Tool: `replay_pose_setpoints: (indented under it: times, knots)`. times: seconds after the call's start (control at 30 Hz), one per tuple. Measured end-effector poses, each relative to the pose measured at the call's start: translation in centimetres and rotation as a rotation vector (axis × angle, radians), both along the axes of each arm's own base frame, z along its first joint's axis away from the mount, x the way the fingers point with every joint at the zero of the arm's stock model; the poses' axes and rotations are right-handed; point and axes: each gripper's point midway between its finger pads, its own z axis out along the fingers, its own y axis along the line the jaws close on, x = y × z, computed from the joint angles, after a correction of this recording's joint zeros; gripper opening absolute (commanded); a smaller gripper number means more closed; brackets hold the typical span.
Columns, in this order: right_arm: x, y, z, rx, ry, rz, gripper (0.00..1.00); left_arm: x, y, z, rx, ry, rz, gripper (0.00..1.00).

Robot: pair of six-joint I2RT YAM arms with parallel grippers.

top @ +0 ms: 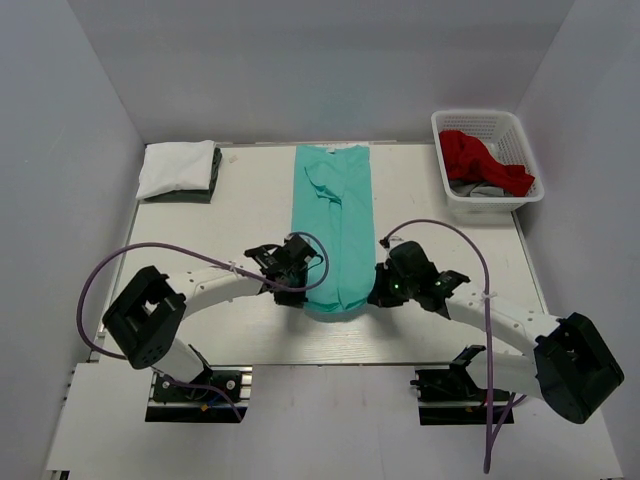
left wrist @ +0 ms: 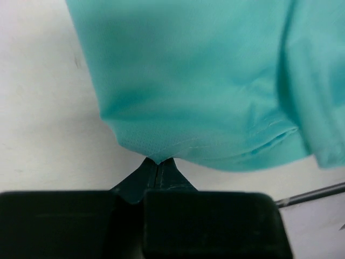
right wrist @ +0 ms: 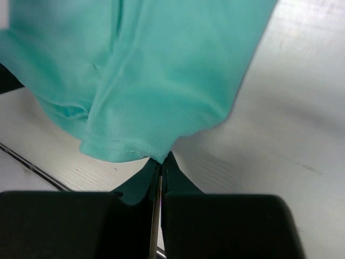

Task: Fold and stack the t-shirts
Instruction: Grab the bottom of the folded rectangular tshirt with both arms, then fold the folded rectangular tshirt in 1/3 of the way

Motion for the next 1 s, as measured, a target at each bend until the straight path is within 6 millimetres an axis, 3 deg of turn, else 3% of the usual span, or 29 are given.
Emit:
replay_pose_setpoints:
  times: [0.23, 0.47, 0.67, 0.8, 1.0]
  knots:
    - [5.4, 1.9, 4.4, 0.015, -0.121, -0.1, 0.0, 6.8, -2.3, 4.8, 0.012, -0.173, 0.103, 0.0]
    - [12.4, 3.3, 8.6, 0.001, -0.206, -0.22, 0.0, 14.1, -1.9, 6.4, 0.084, -0.223, 0.249, 0.0]
    - [17.7, 3.4, 9.4, -0.056, -0.222, -0.294, 0.0, 19.5, -0.7, 7.7, 0.081, -0.271, 0.301, 0.0]
    - [20.7, 3.1, 9.5, -0.076, -0.221, -0.328, 0.0, 23.5, -1.9, 8.3, 0.072, -0.312, 0.281, 0.0]
    - [23.8, 2.8, 8.3, -0.089, -0.194, -0.341, 0.0, 26.1, -2.3, 6.4, 0.086, -0.299, 0.242, 0.0]
